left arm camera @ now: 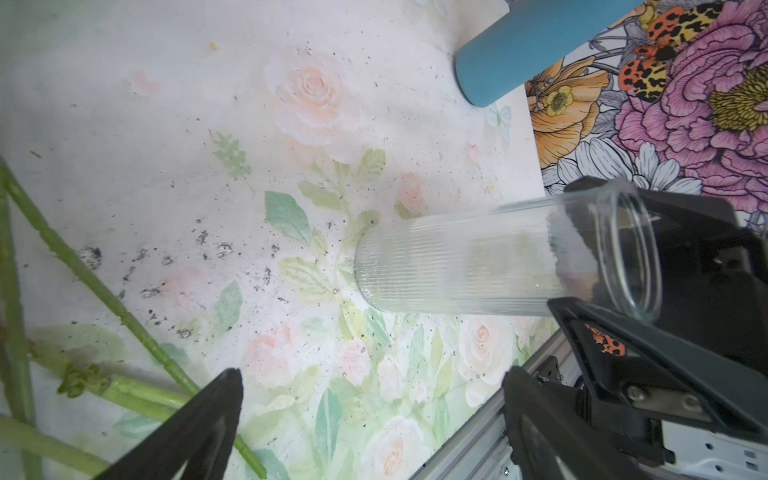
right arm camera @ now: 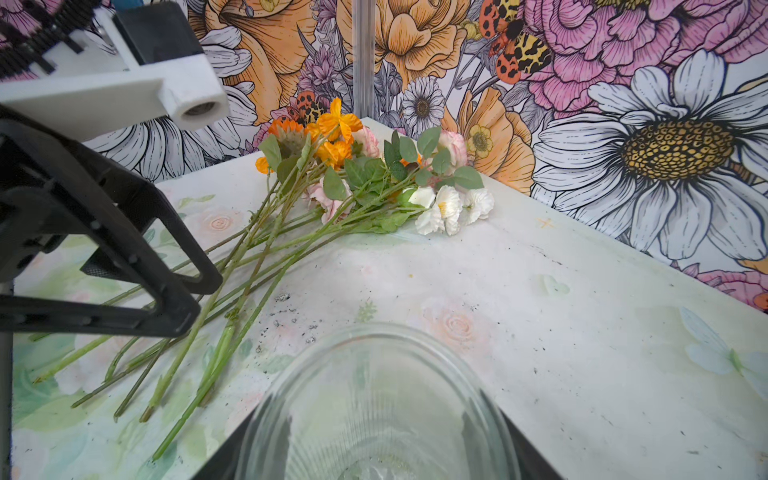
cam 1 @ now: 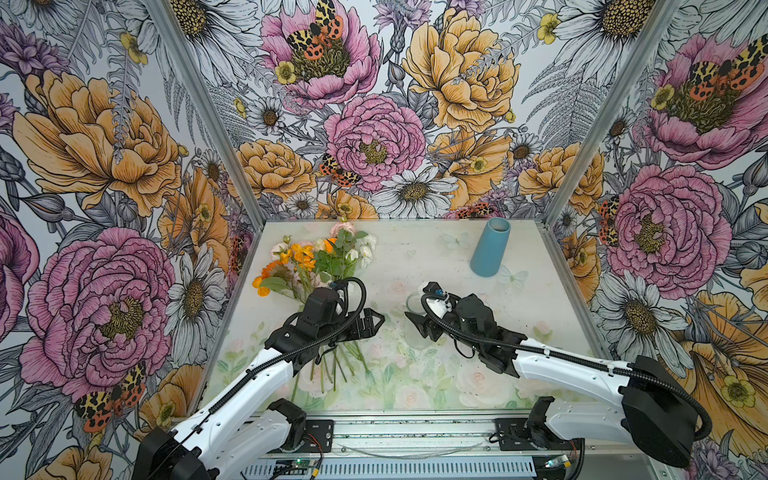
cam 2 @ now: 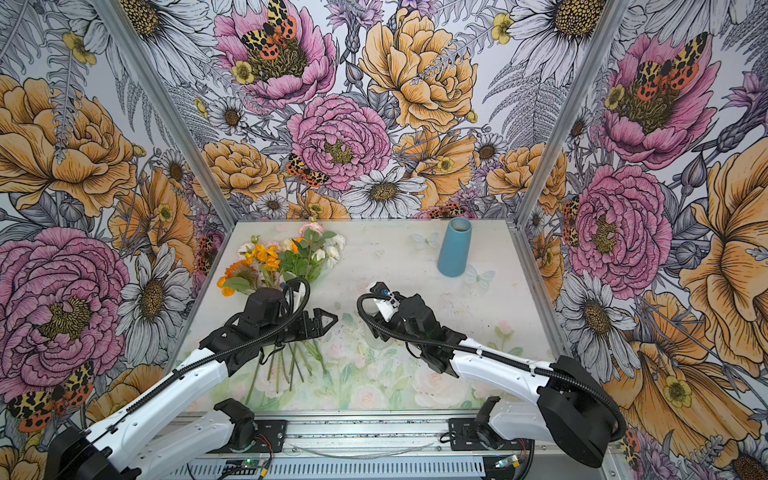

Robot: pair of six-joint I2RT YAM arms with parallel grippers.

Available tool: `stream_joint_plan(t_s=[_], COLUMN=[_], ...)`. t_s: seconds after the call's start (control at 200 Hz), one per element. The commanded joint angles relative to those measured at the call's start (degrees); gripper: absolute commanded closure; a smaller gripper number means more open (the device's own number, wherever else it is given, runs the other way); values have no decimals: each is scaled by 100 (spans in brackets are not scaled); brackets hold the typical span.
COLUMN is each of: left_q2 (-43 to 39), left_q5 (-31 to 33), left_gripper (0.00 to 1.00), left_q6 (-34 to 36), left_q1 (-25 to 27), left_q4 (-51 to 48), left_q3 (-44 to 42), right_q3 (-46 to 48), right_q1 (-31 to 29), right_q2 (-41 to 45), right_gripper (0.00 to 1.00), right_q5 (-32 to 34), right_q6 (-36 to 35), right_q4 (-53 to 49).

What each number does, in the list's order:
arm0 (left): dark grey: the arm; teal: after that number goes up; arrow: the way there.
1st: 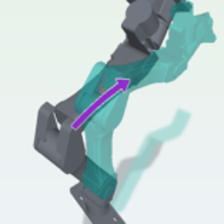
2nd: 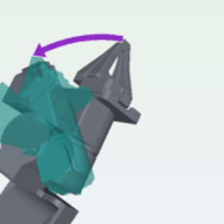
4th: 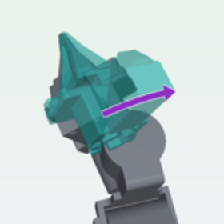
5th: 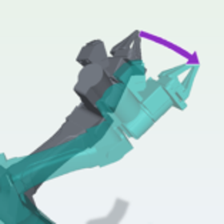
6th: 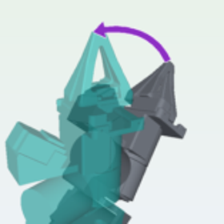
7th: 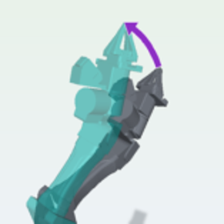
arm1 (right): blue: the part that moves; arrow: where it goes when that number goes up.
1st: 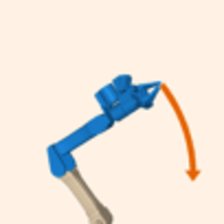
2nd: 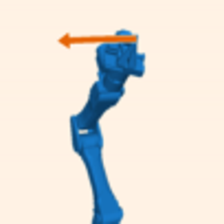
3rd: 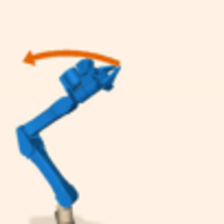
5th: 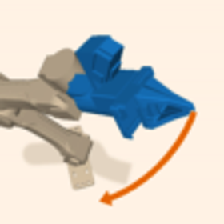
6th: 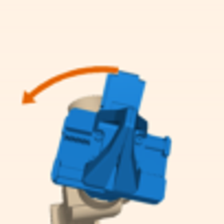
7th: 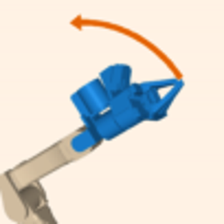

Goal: Arrange the flowers into the vase
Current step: 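Carry the glass vase toward the robot and set it down near the flowers, then grasp the flower stems with the left gripper while the right gripper moves over the bunch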

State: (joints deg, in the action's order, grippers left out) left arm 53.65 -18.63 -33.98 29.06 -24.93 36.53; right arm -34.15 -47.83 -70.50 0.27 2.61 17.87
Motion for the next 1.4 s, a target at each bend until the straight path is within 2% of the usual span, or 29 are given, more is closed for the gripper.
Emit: stream_joint_plan(t_s=[0.0, 0.245, 0.38, 0.691, 0.841, 1.006, 1.071, 1.186, 1.396], left_q2=[-74, 48, 93, 91, 154, 560, 735, 1054, 1705], left_q5=[-565, -846, -736, -142, 589, 1930, 2073, 1912, 2546], left_gripper=[1, 1, 1, 1, 1, 2, 6, 23, 40], left_q6=[46, -96, -109, -84, 17, 293, 281, 309, 400], left_q1=[59, 156, 180, 175, 164, 32, -187, -645, -1026], left_q4=[570, 1112, 1113, 805, 455, -634, -771, -791, -1095], left_q3=[126, 168, 203, 339, 613, 1318, 1407, 1472, 1616], right_q3=[33, 149, 161, 343, 409, 296, 195, 7, -897], right_q1=[-60, -60, -60, -60, -55, -39, -41, -37, -55], right_q2=[270, 366, 337, 417, 644, 1008, 1175, 1500, 1769], right_gripper=[52, 42, 25, 2, 1, 1, 1, 0, 0], right_q5=[199, 305, 315, 466, 639, 644, 577, 493, 280], right_q6=[90, 105, 90, -9, -131, -296, -316, -305, -261], right_q4=[625, 615, 628, 788, 759, 179, -169, -763, -2349])
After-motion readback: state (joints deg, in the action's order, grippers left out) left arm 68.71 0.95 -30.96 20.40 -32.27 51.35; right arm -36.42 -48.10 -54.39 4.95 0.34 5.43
